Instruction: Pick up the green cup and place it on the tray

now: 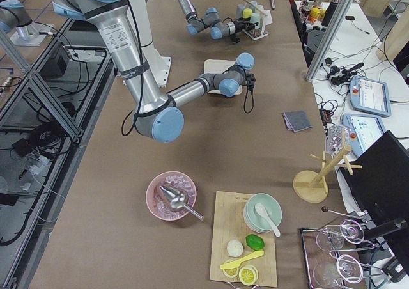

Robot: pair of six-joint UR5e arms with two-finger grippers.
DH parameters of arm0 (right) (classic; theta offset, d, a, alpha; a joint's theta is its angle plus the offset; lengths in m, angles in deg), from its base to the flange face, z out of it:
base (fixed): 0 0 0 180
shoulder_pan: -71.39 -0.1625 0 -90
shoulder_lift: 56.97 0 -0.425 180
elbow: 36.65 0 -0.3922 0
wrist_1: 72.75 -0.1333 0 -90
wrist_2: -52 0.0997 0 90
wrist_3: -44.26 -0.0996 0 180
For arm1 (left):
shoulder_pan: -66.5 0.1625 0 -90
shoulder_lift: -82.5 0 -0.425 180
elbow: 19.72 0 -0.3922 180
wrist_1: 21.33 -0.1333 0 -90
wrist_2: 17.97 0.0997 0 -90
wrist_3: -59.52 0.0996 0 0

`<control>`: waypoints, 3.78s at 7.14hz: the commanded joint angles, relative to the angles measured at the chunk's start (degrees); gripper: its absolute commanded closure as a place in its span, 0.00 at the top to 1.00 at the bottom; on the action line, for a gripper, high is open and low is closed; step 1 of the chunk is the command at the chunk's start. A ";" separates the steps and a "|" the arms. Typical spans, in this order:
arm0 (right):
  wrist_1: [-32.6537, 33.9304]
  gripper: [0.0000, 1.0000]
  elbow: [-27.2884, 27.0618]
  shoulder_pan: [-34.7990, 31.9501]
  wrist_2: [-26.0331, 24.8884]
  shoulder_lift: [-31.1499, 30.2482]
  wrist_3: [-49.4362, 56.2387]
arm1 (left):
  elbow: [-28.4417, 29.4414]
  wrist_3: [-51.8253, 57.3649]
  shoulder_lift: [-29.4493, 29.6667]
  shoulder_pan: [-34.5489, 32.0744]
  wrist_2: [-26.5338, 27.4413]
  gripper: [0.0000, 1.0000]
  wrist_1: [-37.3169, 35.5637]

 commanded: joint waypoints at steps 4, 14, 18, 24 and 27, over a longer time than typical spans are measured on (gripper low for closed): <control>-0.86 0.00 2.11 3.27 -3.62 4.48 -6.68 | 2.53 0.12 0.51 -0.15 0.00 0.98 2.40; 9.00 0.80 -9.89 -3.55 -5.38 -3.58 -3.02 | 4.74 2.55 0.95 -0.67 -0.18 0.43 6.43; 31.81 0.89 -19.94 -21.73 -3.99 -18.04 32.50 | 6.76 13.04 0.34 -1.73 -0.53 0.41 18.83; 32.01 1.00 -22.33 -36.45 -6.69 -34.78 54.91 | 2.37 15.93 -1.86 -1.20 -0.44 0.40 19.79; 32.18 1.00 -21.89 -45.65 -8.19 -38.40 62.39 | 0.97 19.44 -2.03 -0.67 0.09 0.29 22.44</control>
